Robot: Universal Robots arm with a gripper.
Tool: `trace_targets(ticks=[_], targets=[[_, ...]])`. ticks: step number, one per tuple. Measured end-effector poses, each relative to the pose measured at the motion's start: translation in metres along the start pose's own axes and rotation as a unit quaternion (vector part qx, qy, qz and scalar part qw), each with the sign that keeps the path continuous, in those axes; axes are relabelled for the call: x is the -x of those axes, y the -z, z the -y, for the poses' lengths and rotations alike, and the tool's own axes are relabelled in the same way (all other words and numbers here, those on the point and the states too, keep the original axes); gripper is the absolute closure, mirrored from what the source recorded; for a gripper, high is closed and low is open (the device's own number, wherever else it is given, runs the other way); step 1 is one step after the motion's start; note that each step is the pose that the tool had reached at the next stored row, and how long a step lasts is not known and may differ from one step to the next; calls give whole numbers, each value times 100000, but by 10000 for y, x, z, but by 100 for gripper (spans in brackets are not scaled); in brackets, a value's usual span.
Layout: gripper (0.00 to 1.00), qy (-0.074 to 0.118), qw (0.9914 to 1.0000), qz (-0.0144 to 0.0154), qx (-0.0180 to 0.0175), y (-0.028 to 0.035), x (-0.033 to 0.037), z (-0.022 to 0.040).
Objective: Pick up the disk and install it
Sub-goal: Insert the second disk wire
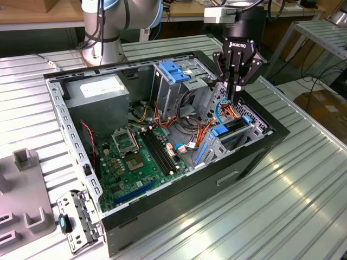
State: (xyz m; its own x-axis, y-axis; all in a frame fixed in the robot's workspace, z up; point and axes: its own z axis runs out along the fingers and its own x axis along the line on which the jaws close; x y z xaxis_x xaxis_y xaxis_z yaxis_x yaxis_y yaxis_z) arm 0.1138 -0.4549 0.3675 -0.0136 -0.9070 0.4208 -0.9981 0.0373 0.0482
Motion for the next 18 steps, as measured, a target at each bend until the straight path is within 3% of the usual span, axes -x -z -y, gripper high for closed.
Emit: trace_targets(ticks=[5, 8, 10, 12, 15, 18], targets=[[76, 1, 100000, 9, 0, -1, 1, 0], [64, 1, 100000, 7, 0, -1, 1, 0], [64, 2, 100000, 8, -2, -2, 1, 0], [65, 0, 100000, 11, -1, -2, 1, 0], [84, 2, 100000, 10, -1, -2, 1, 0], [84, 3, 100000, 9, -1, -2, 1, 0]])
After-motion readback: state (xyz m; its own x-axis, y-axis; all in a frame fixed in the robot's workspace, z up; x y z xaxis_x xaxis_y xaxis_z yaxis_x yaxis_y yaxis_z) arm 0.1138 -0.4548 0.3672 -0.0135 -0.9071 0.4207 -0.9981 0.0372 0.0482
